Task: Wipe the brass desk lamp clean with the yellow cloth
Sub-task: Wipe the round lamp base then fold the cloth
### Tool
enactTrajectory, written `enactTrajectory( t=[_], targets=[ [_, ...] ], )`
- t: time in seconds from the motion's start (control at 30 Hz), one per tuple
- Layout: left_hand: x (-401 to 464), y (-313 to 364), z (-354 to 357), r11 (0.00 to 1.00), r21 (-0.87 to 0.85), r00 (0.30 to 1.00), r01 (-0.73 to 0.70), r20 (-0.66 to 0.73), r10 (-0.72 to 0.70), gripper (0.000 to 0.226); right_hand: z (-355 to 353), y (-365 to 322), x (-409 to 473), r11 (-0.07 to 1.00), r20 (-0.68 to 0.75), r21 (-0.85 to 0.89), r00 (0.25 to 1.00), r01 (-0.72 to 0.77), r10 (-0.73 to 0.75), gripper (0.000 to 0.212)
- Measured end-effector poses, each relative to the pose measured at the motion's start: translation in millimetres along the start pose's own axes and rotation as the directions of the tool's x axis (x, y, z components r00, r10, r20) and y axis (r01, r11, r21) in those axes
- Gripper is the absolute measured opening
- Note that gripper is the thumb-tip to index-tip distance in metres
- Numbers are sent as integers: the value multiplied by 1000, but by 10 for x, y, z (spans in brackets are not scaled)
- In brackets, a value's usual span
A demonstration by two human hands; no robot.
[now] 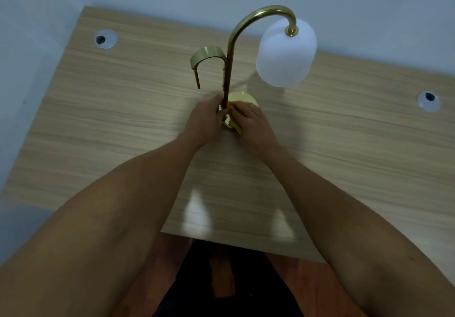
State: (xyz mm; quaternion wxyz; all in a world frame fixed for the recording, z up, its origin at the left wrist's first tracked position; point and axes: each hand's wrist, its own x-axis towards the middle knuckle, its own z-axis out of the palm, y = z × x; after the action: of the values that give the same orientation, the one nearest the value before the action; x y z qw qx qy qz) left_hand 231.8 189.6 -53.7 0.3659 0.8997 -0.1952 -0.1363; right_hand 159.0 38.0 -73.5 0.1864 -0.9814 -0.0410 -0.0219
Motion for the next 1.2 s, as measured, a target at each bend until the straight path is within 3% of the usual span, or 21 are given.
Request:
enactTrajectory(
  t=[0.2, 0.33, 0.47, 0.63, 0.8, 0.93, 1.1, 1.2],
  targets=[
    [31, 8, -16, 999, -10, 999, 53, 1, -53, 21, -139, 63, 54, 982, 27, -168, 995, -89, 95, 48],
    [35, 34, -32, 999, -14, 999, 45, 17, -45, 24, -84, -83, 306, 981, 58, -129, 986, -147, 155, 46],
    [28, 30, -58, 1000, -1, 999, 30, 33, -29, 24, 12, -46, 15, 995, 2, -75, 997, -72, 72, 43],
    [50, 42, -69, 996, -28, 995, 79, 65, -77, 18, -51, 51, 277, 970, -38, -90, 974, -224, 222, 38],
    [51, 15, -124, 999, -28, 992, 41, 122, -38, 20, -41, 14, 166, 978, -51, 7, 976, -210, 210, 39],
    [42, 8, -187, 1000, 0, 985, -29, 170, 29, 29, -46, -55, 173, 935, -73, 30, 932, -354, 355, 44],
    [28, 29, -218, 997, 6, 978, -72, 197, 69, 34, 131, -352, 111, 925, -75, 156, 929, -348, 362, 45],
    [52, 39, -208, 997, 14, 977, -81, 201, 77, 35, 164, -341, 87, 934, -113, 110, 929, -340, 351, 37]
  ],
)
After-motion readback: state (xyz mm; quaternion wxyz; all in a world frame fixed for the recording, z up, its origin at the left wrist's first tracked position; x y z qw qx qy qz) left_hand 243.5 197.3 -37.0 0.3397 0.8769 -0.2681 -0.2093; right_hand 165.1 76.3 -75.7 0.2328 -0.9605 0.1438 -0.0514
